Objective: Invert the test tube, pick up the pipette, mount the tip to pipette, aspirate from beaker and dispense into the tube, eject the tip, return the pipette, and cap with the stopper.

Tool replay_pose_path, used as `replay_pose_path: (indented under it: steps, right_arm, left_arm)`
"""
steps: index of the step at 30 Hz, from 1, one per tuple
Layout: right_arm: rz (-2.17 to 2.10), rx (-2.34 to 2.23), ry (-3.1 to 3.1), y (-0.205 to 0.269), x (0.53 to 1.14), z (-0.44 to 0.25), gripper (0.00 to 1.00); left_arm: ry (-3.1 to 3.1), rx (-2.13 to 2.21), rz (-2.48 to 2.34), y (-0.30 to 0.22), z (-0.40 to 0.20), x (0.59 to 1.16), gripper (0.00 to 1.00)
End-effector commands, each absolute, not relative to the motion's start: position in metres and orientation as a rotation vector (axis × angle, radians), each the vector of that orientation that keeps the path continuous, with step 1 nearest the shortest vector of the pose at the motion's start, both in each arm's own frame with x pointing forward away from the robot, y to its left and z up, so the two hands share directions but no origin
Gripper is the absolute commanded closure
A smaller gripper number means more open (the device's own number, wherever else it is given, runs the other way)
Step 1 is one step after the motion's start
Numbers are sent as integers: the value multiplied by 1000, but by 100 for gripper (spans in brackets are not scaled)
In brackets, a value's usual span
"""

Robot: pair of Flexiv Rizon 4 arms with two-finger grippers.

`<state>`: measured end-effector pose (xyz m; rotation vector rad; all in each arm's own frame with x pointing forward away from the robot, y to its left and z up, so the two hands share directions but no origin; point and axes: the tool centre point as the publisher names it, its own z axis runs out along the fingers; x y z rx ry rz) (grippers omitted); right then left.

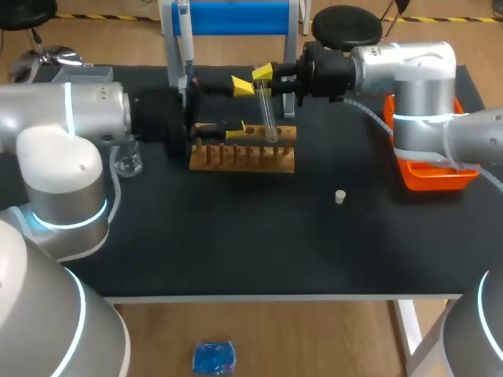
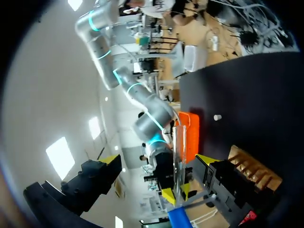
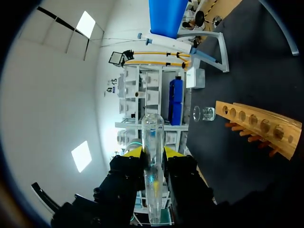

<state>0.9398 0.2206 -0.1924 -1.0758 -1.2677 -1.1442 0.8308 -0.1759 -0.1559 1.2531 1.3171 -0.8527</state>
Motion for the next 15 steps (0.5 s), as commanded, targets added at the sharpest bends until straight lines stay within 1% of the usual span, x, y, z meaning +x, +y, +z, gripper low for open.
replay_pose_path:
  steps: [1, 8, 15]
  right_arm:
    - [-1145, -1079, -1270, 220, 939, -191, 100]
    - [-1145, -1079, -1270, 220, 939, -191, 100]
    - [-1145, -1079, -1270, 220, 939, -191, 100]
  left_arm:
    - [1273, 1261, -857, -188, -166, 838, 0]
    - [1240, 1252, -901, -205, -191, 847, 0]
    - [1267, 1150, -931, -213, -195, 851, 0]
